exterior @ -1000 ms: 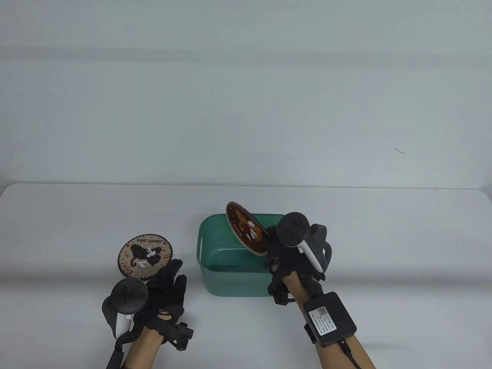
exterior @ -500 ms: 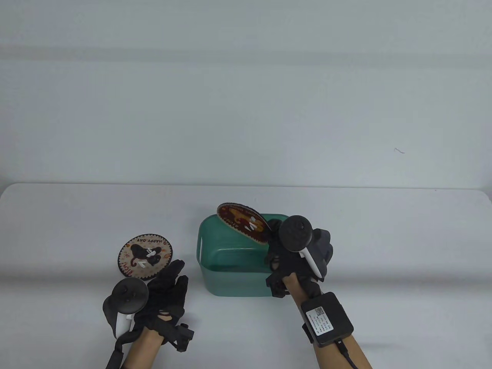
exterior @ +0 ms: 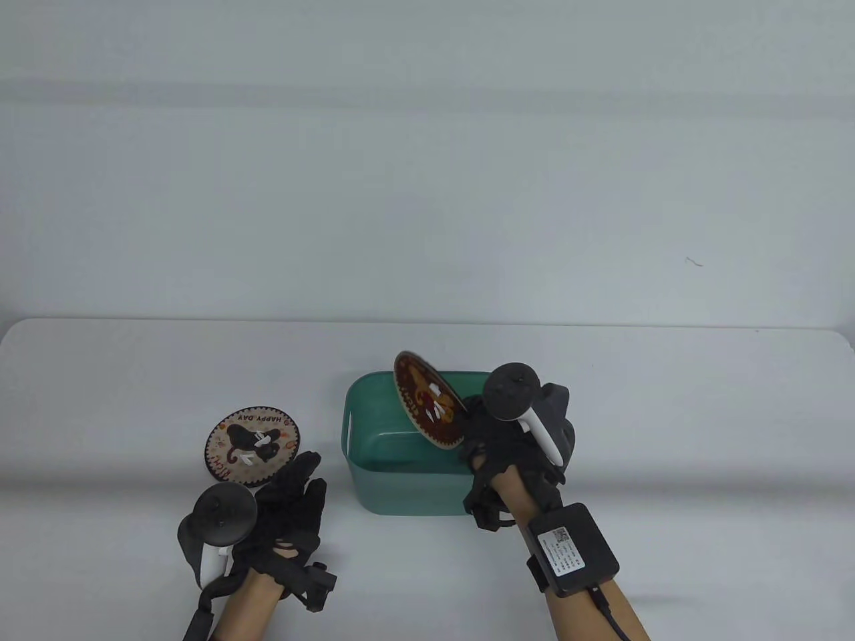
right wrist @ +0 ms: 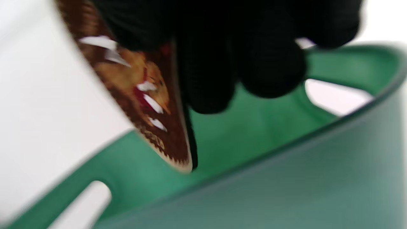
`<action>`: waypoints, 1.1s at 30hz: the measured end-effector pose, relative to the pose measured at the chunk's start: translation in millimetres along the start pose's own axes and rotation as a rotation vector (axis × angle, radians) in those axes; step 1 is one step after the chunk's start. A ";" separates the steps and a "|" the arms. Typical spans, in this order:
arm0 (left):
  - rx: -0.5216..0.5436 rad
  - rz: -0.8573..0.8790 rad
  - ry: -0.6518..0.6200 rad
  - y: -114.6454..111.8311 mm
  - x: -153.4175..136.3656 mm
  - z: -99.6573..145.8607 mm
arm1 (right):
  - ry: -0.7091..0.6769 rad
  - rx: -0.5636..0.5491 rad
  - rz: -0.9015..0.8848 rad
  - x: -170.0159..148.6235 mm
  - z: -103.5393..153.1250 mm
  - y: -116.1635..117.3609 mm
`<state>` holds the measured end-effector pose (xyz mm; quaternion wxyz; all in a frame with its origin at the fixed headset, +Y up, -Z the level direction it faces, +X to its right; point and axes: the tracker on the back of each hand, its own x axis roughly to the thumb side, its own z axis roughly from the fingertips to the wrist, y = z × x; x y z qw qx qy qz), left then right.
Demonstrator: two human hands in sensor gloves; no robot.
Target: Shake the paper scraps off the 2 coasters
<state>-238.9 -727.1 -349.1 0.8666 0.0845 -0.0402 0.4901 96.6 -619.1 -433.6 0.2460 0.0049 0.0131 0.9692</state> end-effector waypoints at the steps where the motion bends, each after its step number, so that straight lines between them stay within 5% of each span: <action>1: 0.002 -0.002 0.000 0.1 -0.2 0.3 | -0.002 -0.170 -0.072 -3.4 3.3 -2.6; 2: 0.003 -0.006 -0.002 0.2 -0.1 0.4 | -0.024 -0.286 -0.178 -5.6 4.2 -4.2; 4: 0.005 -0.010 -0.003 0.4 0.0 0.1 | -0.066 -0.123 -0.200 -4.1 -0.7 0.9; 6: 0.006 -0.007 -0.003 0.3 0.0 0.0 | 0.034 0.131 0.073 -3.5 -3.5 0.2; 7: 0.007 -0.009 -0.002 0.3 -0.2 0.1 | 0.008 0.054 0.083 -5.1 -2.4 -3.8; 8: 0.008 -0.015 -0.002 0.2 -0.2 0.3 | -0.001 -0.164 -0.022 -9.3 1.6 -7.2; 9: 0.006 -0.020 -0.003 0.3 -0.1 0.3 | -0.004 -0.254 -0.167 -11.6 2.1 -7.4; 10: 0.007 -0.023 -0.005 0.4 0.1 0.2 | -0.019 -0.197 -0.222 -10.7 0.6 -4.8; 12: 0.018 -0.029 -0.027 3.1 5.5 -0.9 | 0.069 0.091 -0.018 -7.7 -1.5 -1.3; 13: 0.032 -0.031 -0.038 5.1 9.2 -0.9 | 0.035 0.063 0.030 -8.4 -1.2 -3.8; 14: 0.047 -0.031 -0.066 8.2 17.2 -1.8 | 0.016 -0.124 -0.040 -10.5 1.4 -5.4; 15: 0.057 -0.034 -0.085 9.8 23.6 -2.5 | 0.003 -0.172 -0.114 -10.9 1.2 -5.8; 18: 0.076 -0.092 -0.185 10.6 57.9 -11.1 | 0.006 0.070 -0.254 -11.3 -3.8 3.4; 25: -0.070 -0.310 -0.276 -21.6 129.1 -46.0 | -0.043 0.037 -0.283 -6.7 -5.4 9.9; 33: -0.186 -0.507 -0.201 -60.9 143.9 -80.4 | -0.107 0.021 -0.343 -3.6 -3.1 0.7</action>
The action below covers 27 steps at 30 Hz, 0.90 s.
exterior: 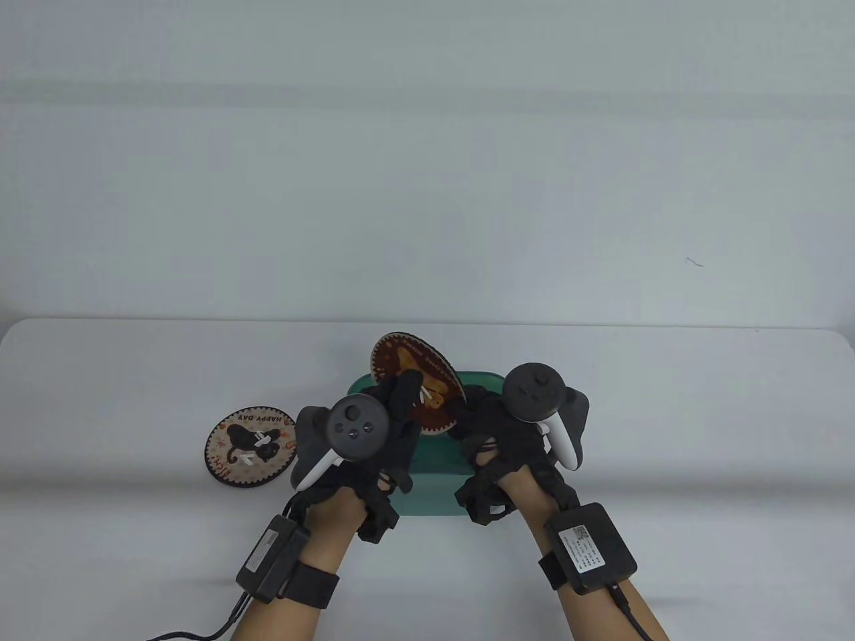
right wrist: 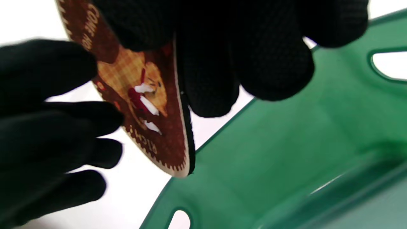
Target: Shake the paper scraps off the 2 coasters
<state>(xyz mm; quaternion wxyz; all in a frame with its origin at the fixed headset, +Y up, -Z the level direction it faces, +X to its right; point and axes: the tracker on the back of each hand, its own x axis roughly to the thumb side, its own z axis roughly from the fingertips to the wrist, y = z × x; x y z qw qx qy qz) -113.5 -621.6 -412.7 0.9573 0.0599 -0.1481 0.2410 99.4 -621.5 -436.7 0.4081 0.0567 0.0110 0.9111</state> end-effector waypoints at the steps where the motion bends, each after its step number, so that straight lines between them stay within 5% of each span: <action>1: -0.051 -0.014 0.034 -5.2 -2.1 -4.5 | -0.002 -0.005 0.009 -1.0 -0.2 -2.3; 6: -0.286 -0.129 0.165 -21.2 -11.0 -15.3 | 0.001 -0.050 0.102 -12.0 -1.5 -12.8; 15: -0.153 0.000 0.015 -16.2 3.0 -14.2 | 0.009 -0.025 0.028 -21.2 -3.8 -12.7; 20: -0.261 -0.119 0.080 -23.2 4.9 -20.9 | -0.003 -0.018 0.088 -15.9 -3.1 -8.7; 27: -0.164 -0.086 0.042 -17.1 -11.9 -11.3 | 0.006 -0.034 0.106 -21.7 -3.9 -10.2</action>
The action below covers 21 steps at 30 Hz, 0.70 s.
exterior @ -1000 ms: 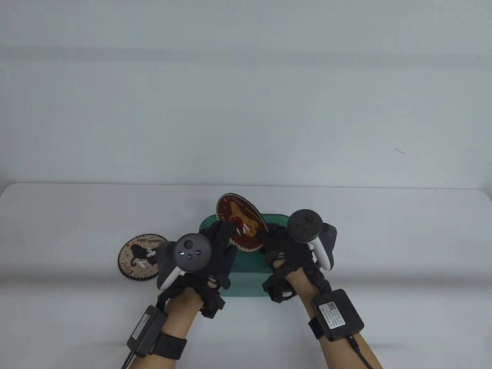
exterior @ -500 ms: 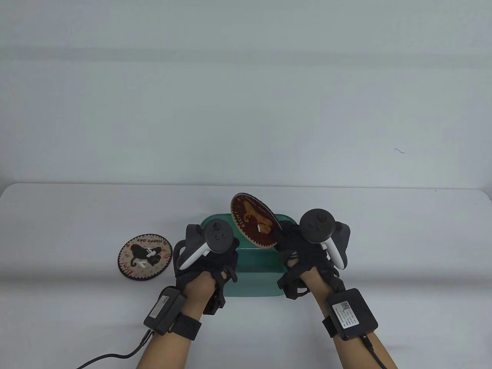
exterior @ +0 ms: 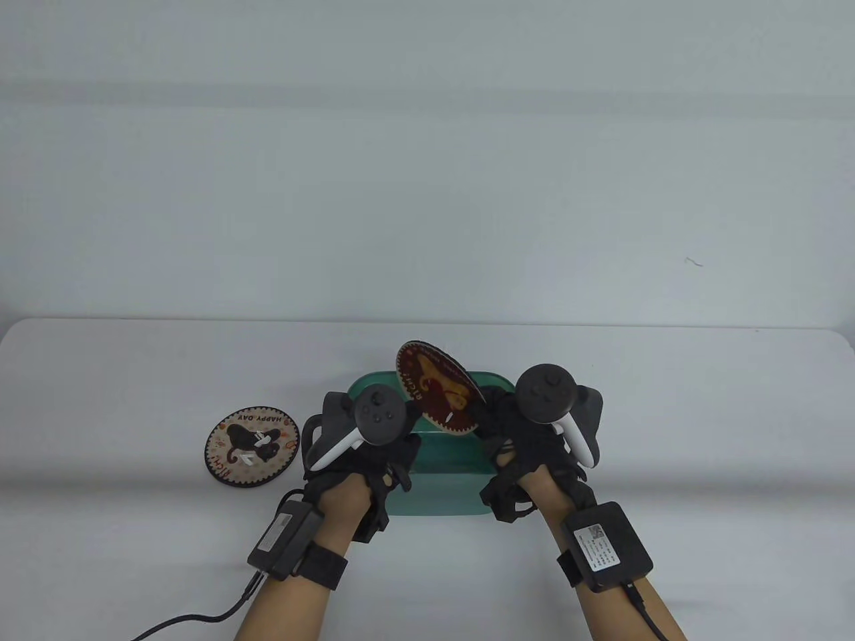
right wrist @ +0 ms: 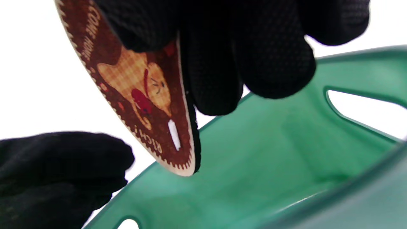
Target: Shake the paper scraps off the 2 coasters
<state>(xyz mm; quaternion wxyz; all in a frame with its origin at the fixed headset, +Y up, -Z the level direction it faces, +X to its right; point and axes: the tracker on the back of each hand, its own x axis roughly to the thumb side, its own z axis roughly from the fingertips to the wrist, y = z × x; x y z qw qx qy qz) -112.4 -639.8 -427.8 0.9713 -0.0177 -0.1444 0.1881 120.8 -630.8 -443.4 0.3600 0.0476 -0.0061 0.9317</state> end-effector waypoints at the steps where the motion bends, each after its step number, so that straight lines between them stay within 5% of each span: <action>1: 0.020 0.019 -0.033 0.7 0.9 0.9 | -0.001 -0.001 -0.017 0.4 0.1 0.8; 4: 0.059 0.058 -0.122 -0.3 11.2 2.3 | -0.004 0.027 -0.098 5.3 0.1 4.9; 8: -0.091 -0.143 -0.017 -7.3 17.5 -4.2 | -0.013 0.023 -0.019 10.2 0.5 5.6; 21: 0.164 0.023 -0.003 18.7 -20.6 28.1 | 0.012 0.010 -0.080 -6.0 0.5 3.4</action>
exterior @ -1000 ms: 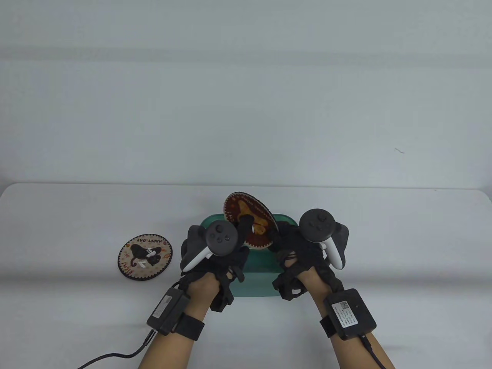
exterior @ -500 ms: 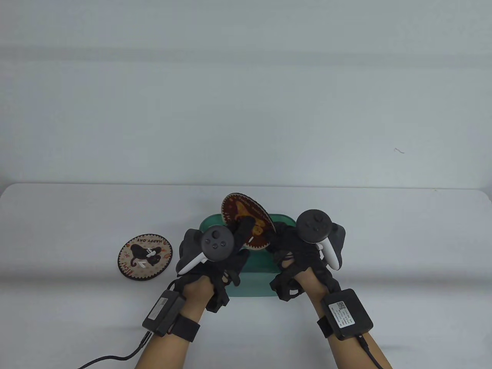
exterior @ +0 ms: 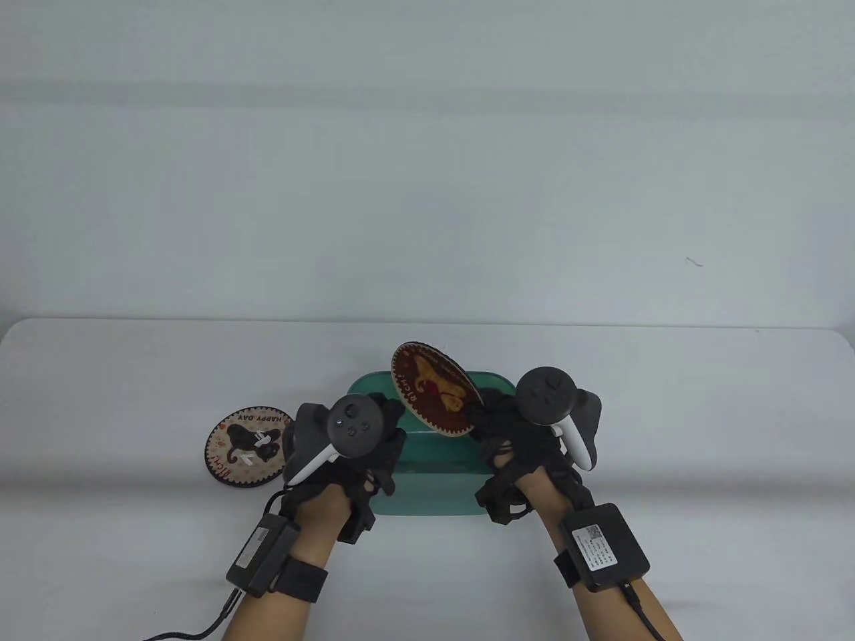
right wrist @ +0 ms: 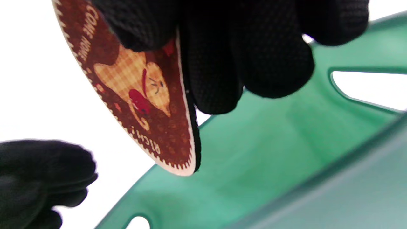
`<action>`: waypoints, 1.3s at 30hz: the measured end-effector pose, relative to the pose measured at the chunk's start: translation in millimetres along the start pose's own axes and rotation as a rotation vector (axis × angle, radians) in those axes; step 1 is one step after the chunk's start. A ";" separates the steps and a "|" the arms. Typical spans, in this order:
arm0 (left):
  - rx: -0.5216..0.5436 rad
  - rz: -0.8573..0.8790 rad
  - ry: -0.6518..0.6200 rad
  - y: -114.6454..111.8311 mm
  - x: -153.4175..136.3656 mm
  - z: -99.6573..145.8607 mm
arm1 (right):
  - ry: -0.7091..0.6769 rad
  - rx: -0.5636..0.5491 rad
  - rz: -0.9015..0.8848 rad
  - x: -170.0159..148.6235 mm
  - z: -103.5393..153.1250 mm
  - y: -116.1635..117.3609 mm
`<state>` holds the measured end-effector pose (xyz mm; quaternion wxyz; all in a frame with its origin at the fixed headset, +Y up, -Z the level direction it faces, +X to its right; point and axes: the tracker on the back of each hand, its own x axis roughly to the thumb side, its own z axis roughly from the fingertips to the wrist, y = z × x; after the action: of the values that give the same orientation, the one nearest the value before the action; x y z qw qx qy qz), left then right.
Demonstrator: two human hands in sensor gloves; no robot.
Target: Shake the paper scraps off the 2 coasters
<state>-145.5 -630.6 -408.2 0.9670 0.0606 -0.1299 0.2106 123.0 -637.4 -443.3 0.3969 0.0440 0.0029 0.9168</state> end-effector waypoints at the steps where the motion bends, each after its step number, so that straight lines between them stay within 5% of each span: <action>1: 0.036 0.043 0.019 4.3 -8.5 6.9 | 0.011 -0.018 -0.039 -2.2 0.7 -2.5; 5: 0.190 0.191 0.111 4.4 -42.3 34.2 | 0.035 -0.049 -0.152 -6.7 4.2 -9.0; 15: 0.100 0.254 0.241 -40.1 -93.9 94.3 | 0.088 -0.215 -0.460 -44.2 33.3 -43.1; 26: 0.062 0.295 0.269 -41.1 -100.4 95.9 | 0.273 -0.392 -0.599 -139.8 78.5 -77.3; 35: 0.027 0.310 0.283 -48.1 -103.4 95.4 | 0.399 -0.430 -0.532 -184.6 108.2 -80.3; 39: 0.015 0.305 0.277 -50.4 -100.4 96.3 | 0.453 -0.362 -0.452 -203.0 113.2 -75.4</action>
<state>-234.0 -732.1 -346.8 0.9321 0.0180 -0.0016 0.3618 325.5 -736.9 -349.5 0.5802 -0.2326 -0.0618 0.7781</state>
